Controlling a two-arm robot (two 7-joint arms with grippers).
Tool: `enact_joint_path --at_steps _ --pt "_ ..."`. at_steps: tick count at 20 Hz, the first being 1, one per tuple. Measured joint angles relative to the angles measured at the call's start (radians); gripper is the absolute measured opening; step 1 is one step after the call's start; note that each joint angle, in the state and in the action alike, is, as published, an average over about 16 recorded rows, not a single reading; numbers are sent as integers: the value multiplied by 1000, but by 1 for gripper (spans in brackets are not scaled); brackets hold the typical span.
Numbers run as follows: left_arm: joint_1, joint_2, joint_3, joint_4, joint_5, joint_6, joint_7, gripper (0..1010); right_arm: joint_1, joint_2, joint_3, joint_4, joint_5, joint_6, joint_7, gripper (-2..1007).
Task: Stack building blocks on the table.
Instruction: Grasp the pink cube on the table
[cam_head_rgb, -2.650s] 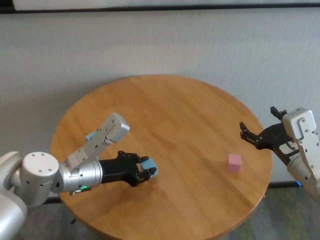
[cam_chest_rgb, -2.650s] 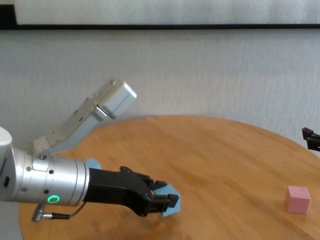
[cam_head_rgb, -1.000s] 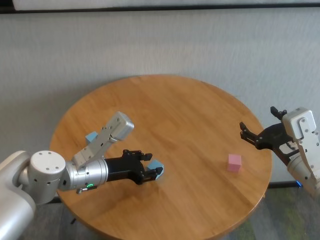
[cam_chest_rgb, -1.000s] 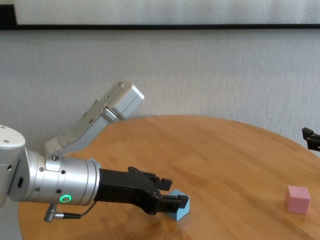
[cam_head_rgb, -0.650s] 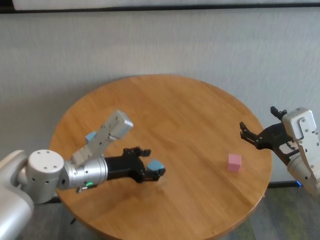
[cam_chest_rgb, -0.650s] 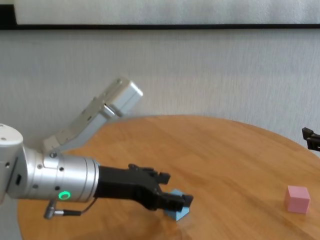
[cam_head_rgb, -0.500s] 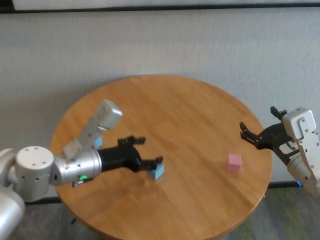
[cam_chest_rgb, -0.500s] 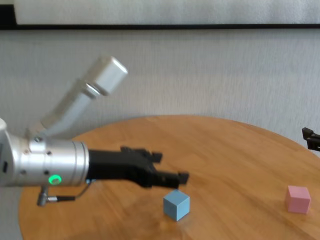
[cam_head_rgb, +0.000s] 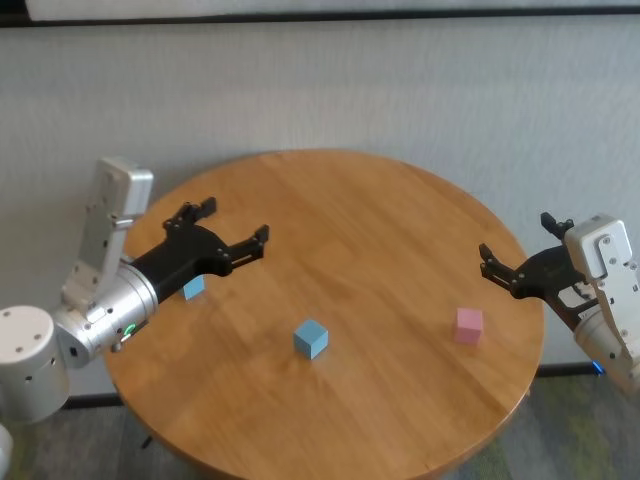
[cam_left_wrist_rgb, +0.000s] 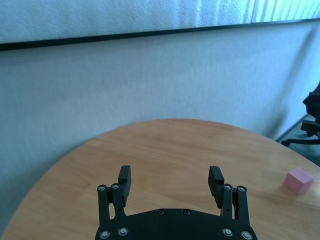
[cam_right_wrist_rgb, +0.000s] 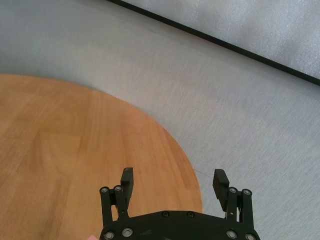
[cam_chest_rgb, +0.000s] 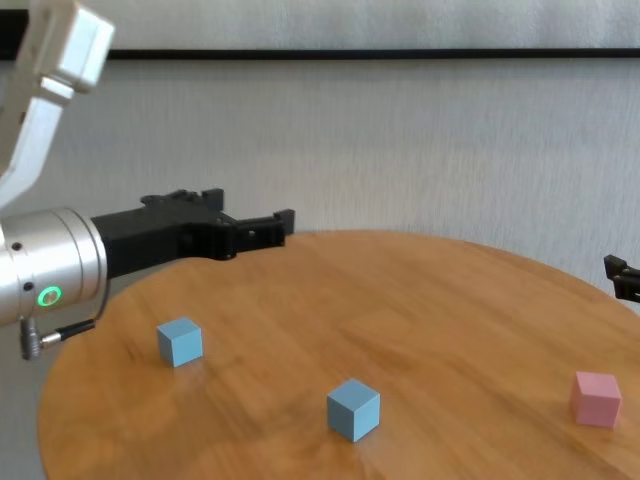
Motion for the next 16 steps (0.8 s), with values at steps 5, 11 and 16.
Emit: enact_joint_path --at_steps 5,11,16 --pt "48 -16 -60 -40 33 -51 129 1001 0 0 0 0 0 0 0 1005" --pt "72 -37 -97 -49 81 -94 220 1001 0 0 0 0 0 0 0 1005" --pt "77 -47 -110 -47 107 -114 257 1001 -1 0 0 -3 2 3 3 1005"
